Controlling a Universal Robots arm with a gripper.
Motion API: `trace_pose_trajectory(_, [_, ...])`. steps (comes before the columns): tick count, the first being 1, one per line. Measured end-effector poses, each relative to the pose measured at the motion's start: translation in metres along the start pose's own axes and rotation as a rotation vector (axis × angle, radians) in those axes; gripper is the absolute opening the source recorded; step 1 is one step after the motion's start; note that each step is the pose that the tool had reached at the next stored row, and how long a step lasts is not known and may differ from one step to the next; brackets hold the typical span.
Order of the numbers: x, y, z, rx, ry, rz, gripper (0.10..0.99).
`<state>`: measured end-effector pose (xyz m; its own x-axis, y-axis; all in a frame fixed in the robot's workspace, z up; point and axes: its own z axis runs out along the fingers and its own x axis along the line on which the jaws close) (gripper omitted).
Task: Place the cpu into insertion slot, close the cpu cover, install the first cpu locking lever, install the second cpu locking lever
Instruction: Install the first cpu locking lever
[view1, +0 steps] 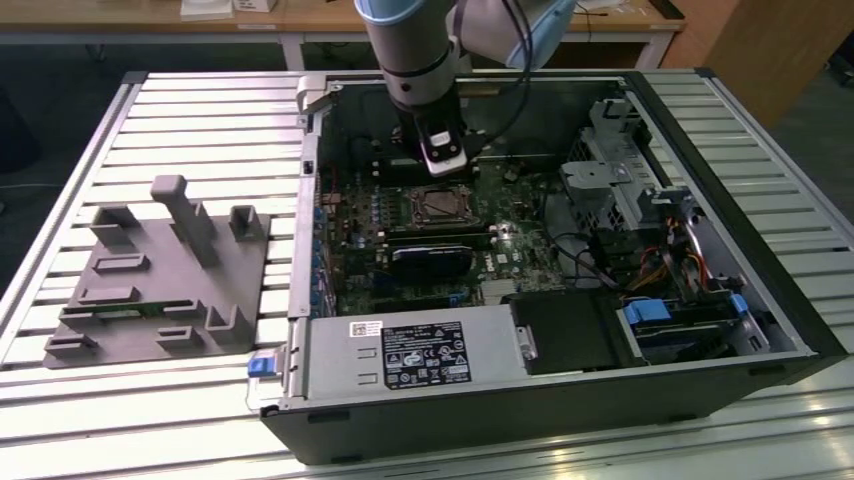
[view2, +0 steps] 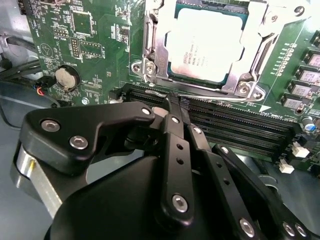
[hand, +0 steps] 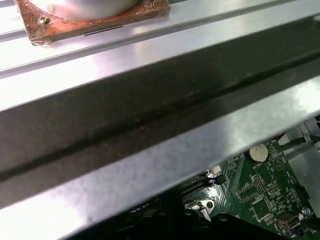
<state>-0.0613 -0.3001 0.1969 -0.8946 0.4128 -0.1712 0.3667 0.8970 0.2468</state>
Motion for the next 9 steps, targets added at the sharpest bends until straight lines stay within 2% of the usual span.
trace_pose_trajectory(9, [-0.0005,-0.0032,0.003,0.001,-0.0004,0.0,0.106])
